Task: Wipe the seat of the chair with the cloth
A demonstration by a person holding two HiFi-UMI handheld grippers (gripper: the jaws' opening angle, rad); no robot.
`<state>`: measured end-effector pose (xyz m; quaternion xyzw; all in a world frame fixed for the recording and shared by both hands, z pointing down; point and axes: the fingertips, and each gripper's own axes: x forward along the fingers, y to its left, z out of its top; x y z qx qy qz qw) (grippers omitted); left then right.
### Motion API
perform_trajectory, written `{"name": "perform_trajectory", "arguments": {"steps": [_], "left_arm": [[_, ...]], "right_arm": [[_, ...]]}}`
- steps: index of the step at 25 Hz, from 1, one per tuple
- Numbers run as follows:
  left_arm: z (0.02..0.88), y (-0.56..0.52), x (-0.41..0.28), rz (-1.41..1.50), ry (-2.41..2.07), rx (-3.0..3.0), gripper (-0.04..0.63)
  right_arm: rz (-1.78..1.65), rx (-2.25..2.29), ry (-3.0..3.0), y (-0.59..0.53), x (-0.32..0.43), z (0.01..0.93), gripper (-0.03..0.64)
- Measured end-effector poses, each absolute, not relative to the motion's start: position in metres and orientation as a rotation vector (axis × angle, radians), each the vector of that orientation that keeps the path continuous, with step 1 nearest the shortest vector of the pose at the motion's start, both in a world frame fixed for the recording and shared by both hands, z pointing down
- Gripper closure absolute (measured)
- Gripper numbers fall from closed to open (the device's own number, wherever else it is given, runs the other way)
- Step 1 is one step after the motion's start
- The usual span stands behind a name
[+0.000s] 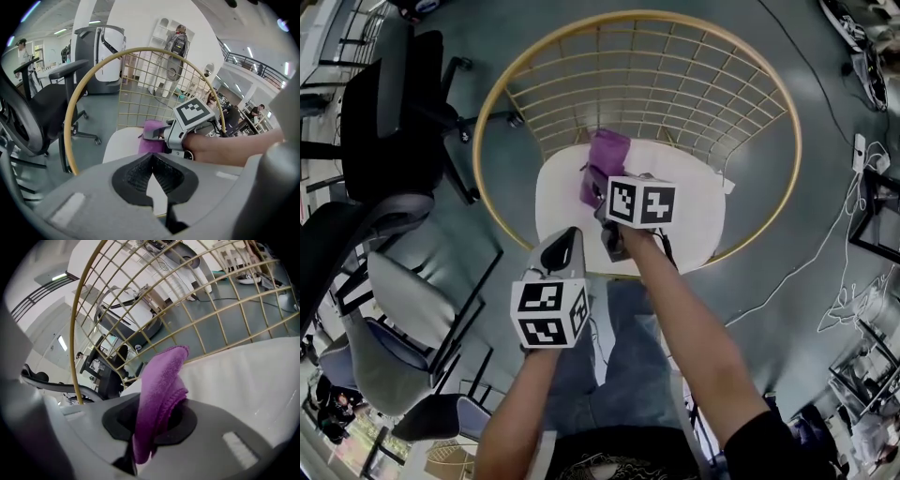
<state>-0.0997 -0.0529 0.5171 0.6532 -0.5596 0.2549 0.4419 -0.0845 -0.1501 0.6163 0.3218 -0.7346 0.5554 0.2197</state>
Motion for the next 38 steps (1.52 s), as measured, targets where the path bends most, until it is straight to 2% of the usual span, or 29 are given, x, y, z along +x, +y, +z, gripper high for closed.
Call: {"name": "perform_trajectory", "arguments": {"steps": [38], "left_arm": [[0.509,-0.067,0.015,0.780,-1.208,1.800,0.595]], "right_arm": [[1.696,1.359,-1.851,-0.132,0.110,0.611,0.555]]}}
